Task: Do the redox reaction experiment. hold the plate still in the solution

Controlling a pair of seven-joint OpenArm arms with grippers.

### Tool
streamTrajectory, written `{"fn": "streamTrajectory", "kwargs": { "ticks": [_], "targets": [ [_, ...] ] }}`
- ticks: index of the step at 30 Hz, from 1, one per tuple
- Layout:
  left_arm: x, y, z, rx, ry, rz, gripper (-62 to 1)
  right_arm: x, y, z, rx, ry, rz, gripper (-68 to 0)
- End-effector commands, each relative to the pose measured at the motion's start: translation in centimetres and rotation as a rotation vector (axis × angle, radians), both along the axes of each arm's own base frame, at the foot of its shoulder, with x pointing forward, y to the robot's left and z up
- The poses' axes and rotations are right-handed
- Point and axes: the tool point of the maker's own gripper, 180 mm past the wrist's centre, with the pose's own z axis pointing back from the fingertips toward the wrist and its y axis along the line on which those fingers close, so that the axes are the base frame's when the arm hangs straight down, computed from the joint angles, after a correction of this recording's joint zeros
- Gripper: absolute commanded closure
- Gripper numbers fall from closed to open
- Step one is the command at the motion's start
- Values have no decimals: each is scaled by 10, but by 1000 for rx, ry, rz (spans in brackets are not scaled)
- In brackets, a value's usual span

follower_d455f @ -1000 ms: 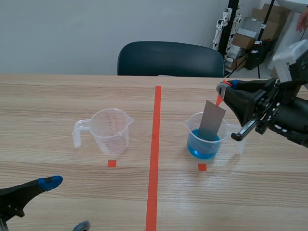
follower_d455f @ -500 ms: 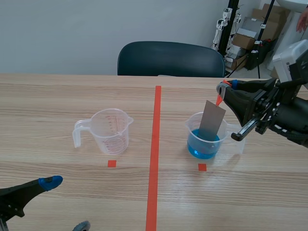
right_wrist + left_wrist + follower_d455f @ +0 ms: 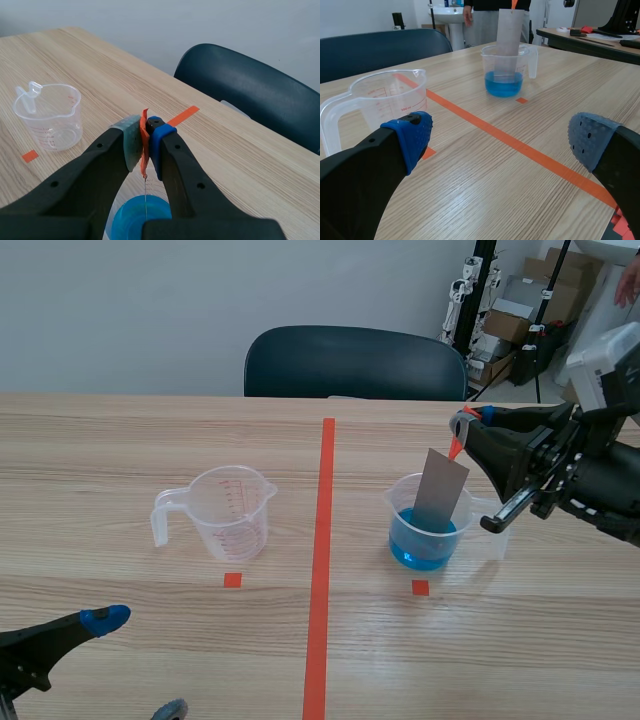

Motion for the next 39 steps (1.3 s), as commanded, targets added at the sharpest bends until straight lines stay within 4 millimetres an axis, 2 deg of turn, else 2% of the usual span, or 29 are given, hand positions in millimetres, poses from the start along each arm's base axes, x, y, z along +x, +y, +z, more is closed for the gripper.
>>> {"fn": "streamTrajectory", "kwargs": {
  "ticks": [1, 12, 18, 39],
  "targets": [
    [1, -1, 8, -23, -22, -5, -572, 3, 1, 12, 22, -33, 2, -4],
    [1, -1, 8, -22, -20, -5, -572, 3, 1, 12, 22, -33, 2, -4],
    [2, -2, 0, 10, 9, -5, -572, 3, 1, 12, 22, -32, 2, -4],
    [0, 5, 8, -14, -16, -9, -566, 3, 1, 12, 22, -33, 2, -4]
  ]
}}
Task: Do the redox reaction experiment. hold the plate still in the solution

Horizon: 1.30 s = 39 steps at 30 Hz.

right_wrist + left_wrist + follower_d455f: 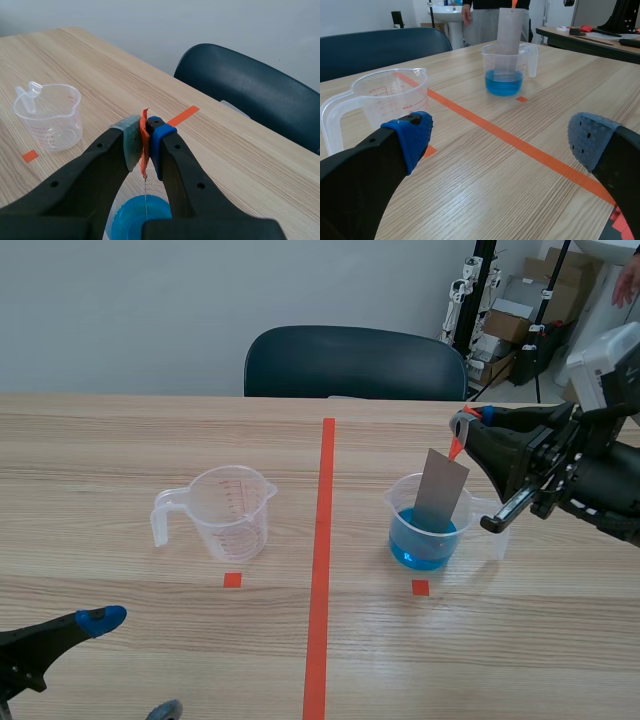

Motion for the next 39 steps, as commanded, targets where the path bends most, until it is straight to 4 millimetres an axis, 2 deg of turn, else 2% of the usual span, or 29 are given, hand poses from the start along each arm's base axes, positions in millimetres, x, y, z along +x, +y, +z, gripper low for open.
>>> {"fn": "streamTrajectory", "kwargs": {
  "ticks": [1, 9, 39],
  "targets": [
    [1, 3, 8, -14, -21, -5, -566, 3, 1, 12, 22, -32, 2, -4],
    [3, 13, 9, 3, -13, -13, -566, 3, 1, 12, 22, -33, 2, -4],
    [2, 12, 9, -4, -3, -21, -566, 3, 1, 10, 15, -24, 0, -4]
  ]
}}
